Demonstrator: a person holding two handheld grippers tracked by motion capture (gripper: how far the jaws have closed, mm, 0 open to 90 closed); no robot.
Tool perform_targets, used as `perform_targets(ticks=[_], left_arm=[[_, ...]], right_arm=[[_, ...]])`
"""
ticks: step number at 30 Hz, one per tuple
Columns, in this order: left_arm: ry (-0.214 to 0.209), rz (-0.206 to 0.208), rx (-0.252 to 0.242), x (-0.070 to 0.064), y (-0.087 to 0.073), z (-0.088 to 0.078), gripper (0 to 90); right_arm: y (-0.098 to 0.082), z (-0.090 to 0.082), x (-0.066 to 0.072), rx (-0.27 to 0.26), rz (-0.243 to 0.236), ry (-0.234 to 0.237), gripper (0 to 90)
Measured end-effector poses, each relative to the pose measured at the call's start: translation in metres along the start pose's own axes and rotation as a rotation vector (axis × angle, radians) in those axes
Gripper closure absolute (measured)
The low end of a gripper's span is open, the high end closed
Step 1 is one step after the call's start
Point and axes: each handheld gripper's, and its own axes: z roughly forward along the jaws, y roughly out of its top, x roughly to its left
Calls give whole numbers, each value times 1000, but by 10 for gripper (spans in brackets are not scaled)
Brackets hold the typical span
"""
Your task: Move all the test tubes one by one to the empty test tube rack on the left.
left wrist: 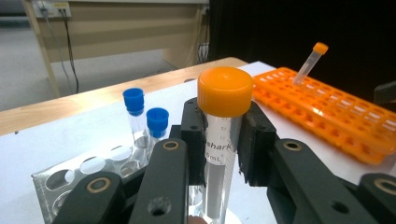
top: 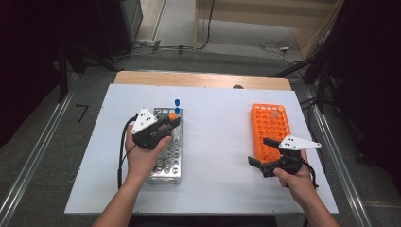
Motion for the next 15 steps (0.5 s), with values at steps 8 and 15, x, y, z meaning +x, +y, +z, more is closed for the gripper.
perform_targets(ticks=[8,15], left_arm=[[14,10,88,0,-5,5,745],[19,16,131,-2,-5,7,738]], right_arm=[[-1,0,-1,5,-2,-6,10],[-1,0,-2,4,0,-10,10]])
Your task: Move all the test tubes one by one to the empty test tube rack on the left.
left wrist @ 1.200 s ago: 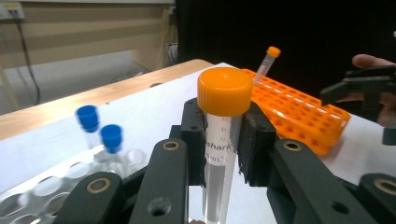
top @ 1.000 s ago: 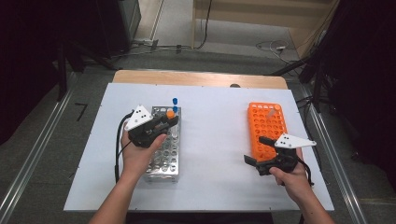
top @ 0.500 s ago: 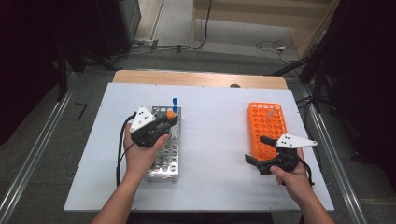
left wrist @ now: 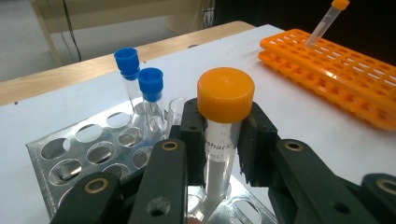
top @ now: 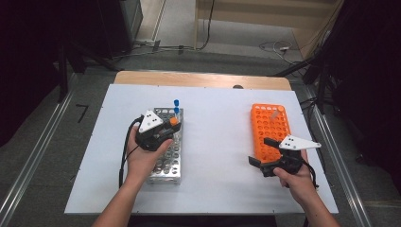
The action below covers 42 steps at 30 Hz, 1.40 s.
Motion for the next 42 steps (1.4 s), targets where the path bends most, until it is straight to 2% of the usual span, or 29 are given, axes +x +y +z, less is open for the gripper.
perform_targets(ticks=[6,12,15,17,24,29,33,39,42], left_arm=[[2,-2,15,-1,1,1,669],[-9,-29,10,1,2,-1,568],[-10,-67,-13,3,3,-4,454],[-31,-95,-25,4,3,-6,390],[-99,-113,-66,3,4,-11,162],[-144,-120,-82,0,4,-15,53],[-164,-104,-87,-2,5,-19,0],[-174,-107,-88,-4,5,-20,0],[-174,-101,-83,-5,4,-20,0]], right_arm=[[0,-1,-2,-2,3,-3,10],[0,-1,-2,-1,8,-5,10],[0,-1,-3,-5,5,-8,10],[0,-2,-4,-9,9,-11,11],[3,-7,-13,-31,22,-44,13],[7,-10,-27,-60,63,-92,24],[10,-9,-43,-52,100,-163,51],[13,-4,-71,-30,150,-223,137],[14,0,-84,-22,173,-251,209]])
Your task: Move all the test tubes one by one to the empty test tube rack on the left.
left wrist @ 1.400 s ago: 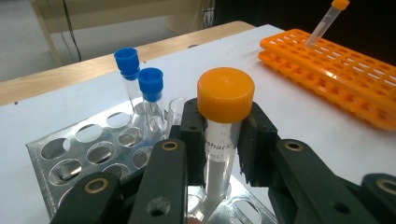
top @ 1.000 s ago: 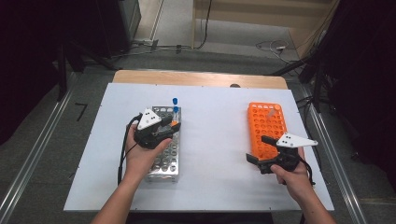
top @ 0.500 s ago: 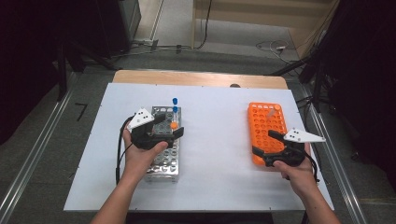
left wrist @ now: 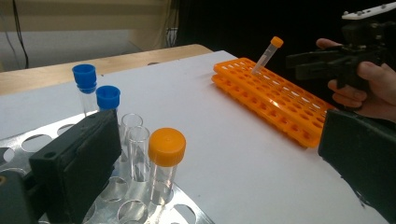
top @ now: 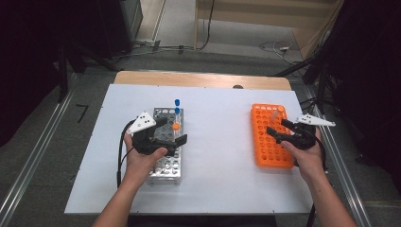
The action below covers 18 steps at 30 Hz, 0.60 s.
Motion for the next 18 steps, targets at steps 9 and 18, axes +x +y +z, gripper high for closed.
perform_targets(ticks=[9,18], left_arm=[[-7,3,9,-4,0,3,0],[1,1,11,-5,0,4,0]], right_arm=[[7,22,-33,60,48,-3,391],[15,41,-38,113,-27,-45,604]])
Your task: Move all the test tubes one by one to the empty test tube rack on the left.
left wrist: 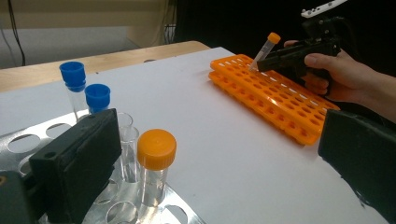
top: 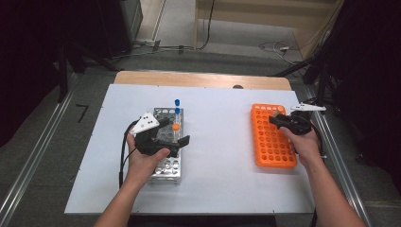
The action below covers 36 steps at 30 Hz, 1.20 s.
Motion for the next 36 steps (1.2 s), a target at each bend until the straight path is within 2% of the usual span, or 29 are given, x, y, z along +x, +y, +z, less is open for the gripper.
perform_targets(ticks=[3,6,8,11,16,18,25,32,36], left_arm=[[0,-2,1,0,0,0,0],[3,0,4,0,0,1,0],[2,3,3,0,0,1,0],[4,7,4,-1,1,1,0],[-3,15,-2,-3,2,1,0],[-10,17,-3,-4,3,1,0],[-23,32,-2,-10,5,5,0],[-41,50,-5,-16,7,6,0],[-50,53,-8,-19,8,7,0]], right_arm=[[1,7,-2,37,-21,-10,642],[1,8,-4,30,-13,-25,717],[1,8,-4,25,-21,-40,728],[1,7,0,10,-55,-56,731],[3,0,2,-38,-39,-69,732],[5,-7,5,-58,-53,-74,732],[9,-27,20,-107,-67,-32,732],[6,-37,46,-111,-81,22,732],[1,-39,61,-118,-90,69,732]])
